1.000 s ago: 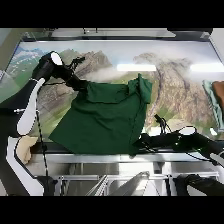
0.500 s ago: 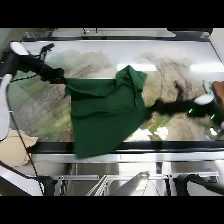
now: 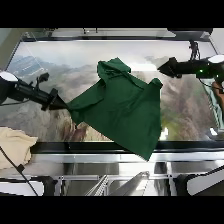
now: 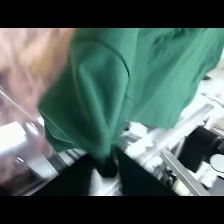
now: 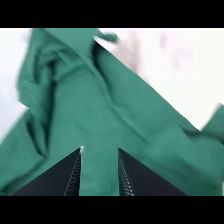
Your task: Fold the shirts.
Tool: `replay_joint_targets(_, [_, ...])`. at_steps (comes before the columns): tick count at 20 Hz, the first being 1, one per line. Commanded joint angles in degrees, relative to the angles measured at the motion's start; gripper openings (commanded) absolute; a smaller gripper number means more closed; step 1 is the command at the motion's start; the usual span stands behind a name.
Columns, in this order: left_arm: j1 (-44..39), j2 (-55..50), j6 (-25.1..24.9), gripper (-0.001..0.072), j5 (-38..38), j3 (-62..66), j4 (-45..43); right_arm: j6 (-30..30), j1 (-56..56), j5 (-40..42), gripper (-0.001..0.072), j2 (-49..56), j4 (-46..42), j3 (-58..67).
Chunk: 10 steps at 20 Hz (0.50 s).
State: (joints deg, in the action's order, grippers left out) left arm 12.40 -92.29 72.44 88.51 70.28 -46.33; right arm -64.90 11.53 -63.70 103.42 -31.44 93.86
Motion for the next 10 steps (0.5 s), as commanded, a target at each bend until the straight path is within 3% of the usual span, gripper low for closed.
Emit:
replay_joint_targets(1, [2.14, 0.94, -0.44, 0.0338, -0.33, -4.48, 0.92, -0.59, 2.01, -5.99, 0.0054, 0.87, 1.53, 4.24])
replay_joint_targets(2, [3.15, 0.94, -0.46, 0.0339, -0.15, -3.23, 0.81, -2.86, 3.65, -9.42, 0.0014, 0.17, 1.49, 4.22])
replay_joint_targets(5, [5.66, 0.94, -0.92, 0.0339, -1.57, 3.61, 0.81, -8.98, 6.78, -19.74, 0.0013, -2.62, -3.96, 2.19])
replay_joint_targets(7, [5.79, 0.94, -1.95, 0.0339, -3.26, 7.82, 0.22, -9.49, 6.93, -23.71, 0.0013, -6.67, -8.72, -4.61])
replay_joint_targets(10, [2.01, 0.94, -4.83, 0.0339, -3.39, 11.39, -7.08, -6.56, 7.23, -19.67, 0.0013, -19.1, -8.28, -26.05])
